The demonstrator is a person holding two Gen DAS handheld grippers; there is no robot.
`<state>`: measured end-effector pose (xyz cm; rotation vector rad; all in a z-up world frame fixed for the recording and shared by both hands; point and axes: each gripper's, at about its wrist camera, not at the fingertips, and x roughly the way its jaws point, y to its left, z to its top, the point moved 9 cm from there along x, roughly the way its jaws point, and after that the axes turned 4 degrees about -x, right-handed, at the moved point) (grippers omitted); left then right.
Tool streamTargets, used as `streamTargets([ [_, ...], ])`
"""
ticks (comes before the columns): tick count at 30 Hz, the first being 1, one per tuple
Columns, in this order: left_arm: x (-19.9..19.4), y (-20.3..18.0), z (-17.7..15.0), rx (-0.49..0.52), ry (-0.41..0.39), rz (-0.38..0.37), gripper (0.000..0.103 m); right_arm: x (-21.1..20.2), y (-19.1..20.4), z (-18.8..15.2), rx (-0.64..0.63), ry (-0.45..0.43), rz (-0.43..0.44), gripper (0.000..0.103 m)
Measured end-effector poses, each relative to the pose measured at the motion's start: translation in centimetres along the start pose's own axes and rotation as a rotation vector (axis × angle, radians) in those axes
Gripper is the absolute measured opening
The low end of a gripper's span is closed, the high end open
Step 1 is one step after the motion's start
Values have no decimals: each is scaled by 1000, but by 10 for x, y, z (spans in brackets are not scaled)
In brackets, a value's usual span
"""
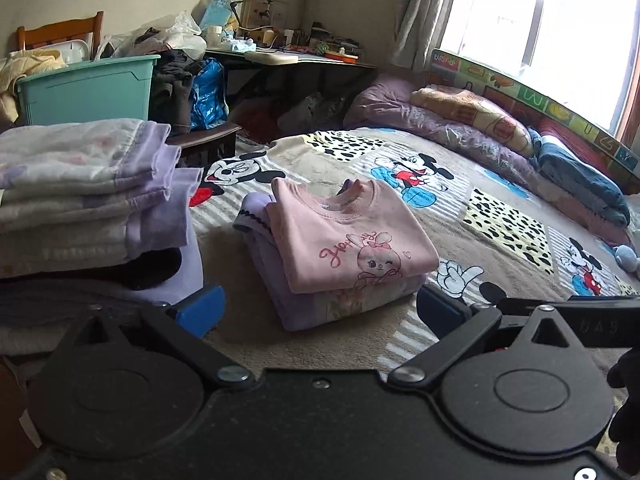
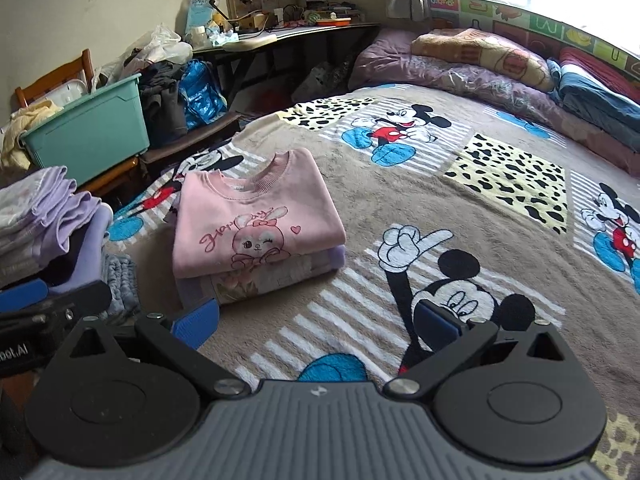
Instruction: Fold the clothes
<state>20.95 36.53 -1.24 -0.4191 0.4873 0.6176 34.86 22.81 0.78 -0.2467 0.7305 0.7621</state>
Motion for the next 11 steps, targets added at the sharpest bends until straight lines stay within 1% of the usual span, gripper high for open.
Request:
streamTargets([
  [11,2,6,0,0,-16,29,103,5,1,-2,-25,10,-20,103],
])
